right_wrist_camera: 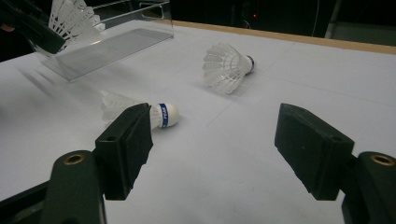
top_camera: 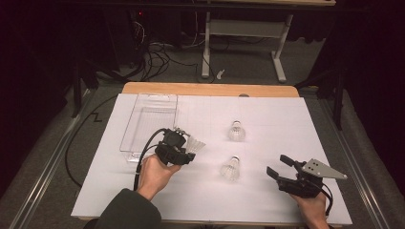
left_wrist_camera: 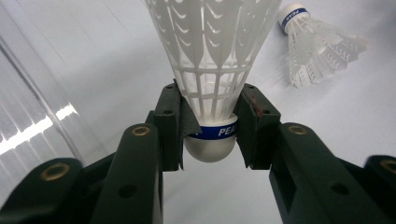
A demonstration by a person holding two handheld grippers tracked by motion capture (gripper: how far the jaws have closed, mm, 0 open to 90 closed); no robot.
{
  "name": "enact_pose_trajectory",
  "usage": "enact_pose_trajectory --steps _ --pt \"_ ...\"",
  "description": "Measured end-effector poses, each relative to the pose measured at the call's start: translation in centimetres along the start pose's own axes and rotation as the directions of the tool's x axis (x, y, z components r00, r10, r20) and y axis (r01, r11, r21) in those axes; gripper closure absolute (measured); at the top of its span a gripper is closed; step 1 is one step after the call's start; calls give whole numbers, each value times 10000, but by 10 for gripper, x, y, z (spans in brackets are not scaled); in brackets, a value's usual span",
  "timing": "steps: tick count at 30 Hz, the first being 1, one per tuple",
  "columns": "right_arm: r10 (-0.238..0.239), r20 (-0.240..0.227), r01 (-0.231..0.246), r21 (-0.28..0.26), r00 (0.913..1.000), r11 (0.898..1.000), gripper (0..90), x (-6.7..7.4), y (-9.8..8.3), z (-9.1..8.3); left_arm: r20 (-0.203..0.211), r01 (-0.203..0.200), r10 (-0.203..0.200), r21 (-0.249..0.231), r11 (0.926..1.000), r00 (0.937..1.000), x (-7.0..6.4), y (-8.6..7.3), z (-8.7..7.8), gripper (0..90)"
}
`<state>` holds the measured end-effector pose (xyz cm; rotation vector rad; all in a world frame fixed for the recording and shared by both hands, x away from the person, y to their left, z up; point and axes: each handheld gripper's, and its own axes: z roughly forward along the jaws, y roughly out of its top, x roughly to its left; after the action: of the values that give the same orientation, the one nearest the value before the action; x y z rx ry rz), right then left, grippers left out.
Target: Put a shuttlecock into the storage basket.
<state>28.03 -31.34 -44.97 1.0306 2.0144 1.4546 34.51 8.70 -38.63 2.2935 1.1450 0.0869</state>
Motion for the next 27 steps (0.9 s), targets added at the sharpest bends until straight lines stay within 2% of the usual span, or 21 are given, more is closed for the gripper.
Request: enact_pose_trajectory --steps 7,15,27 --pt "4 3 -4 -35 10000 10000 280 0 0 0 33 195 -194 -221 9996 9998 5 -1 -5 653" --pt "27 23 -27 -38 10000 10000 279 0 0 0 70 241 -239 -386 9990 9997 9 -2 -10 654" --pt "34 10 -34 -23 10000 10000 279 0 0 0 17 471 -471 -707 9964 9989 21 -4 -24 654"
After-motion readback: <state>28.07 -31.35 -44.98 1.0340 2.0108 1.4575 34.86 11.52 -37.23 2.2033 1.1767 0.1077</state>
